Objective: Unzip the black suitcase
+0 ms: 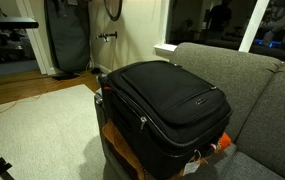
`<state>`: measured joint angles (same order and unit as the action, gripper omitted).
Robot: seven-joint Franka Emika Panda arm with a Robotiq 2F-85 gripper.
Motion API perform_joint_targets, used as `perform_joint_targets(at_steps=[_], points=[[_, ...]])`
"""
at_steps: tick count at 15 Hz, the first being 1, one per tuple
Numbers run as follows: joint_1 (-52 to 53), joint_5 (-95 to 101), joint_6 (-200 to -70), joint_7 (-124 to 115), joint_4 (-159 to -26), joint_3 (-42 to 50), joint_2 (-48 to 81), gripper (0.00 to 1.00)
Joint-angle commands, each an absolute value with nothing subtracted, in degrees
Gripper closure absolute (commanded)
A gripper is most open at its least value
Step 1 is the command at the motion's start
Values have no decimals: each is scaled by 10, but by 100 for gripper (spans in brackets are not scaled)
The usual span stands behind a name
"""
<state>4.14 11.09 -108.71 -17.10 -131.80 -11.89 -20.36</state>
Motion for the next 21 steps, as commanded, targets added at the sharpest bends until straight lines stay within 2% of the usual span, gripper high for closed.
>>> perform_joint_targets(at_steps=[1, 21], points=[[35, 124, -1084, -189, -1314, -114, -193, 0], [31, 123, -1089, -186, -1311, -94, -147, 0]])
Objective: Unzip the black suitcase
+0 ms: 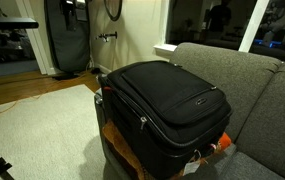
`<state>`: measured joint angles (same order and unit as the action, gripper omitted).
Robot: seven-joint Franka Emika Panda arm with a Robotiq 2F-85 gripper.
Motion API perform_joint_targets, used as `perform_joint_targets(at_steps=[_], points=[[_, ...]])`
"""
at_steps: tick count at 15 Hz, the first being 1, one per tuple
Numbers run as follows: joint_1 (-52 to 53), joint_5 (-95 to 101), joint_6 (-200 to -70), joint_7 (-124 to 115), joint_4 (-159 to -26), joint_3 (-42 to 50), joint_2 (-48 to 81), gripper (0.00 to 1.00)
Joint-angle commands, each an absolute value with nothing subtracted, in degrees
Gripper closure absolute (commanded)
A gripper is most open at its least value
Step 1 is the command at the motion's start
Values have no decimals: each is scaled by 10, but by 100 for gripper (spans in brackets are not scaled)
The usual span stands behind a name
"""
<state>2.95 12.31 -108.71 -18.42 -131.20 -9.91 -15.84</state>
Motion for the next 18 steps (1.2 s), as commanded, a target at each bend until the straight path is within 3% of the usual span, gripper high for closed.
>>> perform_joint_targets(at_steps=[1, 18], points=[[31, 124, -1090, -188, -1311, -94, -144, 0], [26, 139, -1140, -201, -1314, -72, -83, 0]])
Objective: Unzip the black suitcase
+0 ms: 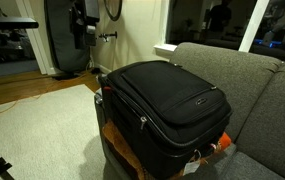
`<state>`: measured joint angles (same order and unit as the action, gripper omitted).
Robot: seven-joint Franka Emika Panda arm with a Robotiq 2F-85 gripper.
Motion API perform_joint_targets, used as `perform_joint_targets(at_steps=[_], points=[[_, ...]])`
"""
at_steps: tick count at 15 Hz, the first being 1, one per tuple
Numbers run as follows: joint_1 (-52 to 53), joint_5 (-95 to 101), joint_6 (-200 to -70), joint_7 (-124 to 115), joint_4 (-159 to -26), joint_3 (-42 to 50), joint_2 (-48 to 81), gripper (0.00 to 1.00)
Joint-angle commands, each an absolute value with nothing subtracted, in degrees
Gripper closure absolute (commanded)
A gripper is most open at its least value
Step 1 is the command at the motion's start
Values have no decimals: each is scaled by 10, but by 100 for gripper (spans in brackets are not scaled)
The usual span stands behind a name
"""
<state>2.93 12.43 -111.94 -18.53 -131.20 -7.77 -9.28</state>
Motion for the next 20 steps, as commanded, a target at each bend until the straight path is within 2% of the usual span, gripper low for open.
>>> perform_joint_targets(at_steps=[1, 20], points=[[25, 142, -1145, -204, -1313, -70, -77, 0], [17, 157, -1182, -217, -1293, -23, 5, 0]])
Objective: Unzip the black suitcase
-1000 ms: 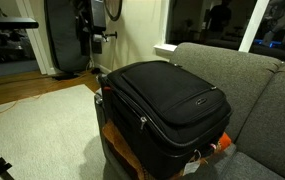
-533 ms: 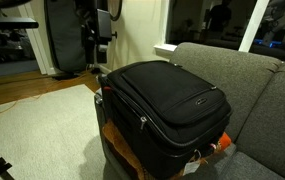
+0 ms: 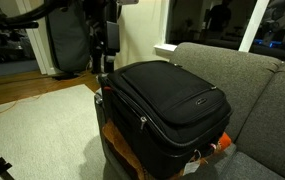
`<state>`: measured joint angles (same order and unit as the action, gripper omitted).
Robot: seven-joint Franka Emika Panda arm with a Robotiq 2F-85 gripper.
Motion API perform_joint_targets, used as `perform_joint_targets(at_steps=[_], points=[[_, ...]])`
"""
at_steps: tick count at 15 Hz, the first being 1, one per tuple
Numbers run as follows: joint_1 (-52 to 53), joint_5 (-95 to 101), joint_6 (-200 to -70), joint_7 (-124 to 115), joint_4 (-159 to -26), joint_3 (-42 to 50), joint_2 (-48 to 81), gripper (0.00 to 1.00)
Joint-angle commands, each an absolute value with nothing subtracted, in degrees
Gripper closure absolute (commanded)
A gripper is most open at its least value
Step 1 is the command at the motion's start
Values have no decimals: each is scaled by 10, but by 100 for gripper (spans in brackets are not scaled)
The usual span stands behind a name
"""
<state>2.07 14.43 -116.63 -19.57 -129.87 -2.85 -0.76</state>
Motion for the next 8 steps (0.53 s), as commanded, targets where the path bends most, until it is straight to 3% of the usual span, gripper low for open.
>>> perform_joint_targets(at_steps=[1, 8], points=[[17, 156, -1187, -217, -1293, -21, 9, 0], [20, 151, -1205, -236, -1285, -13, 27, 0]])
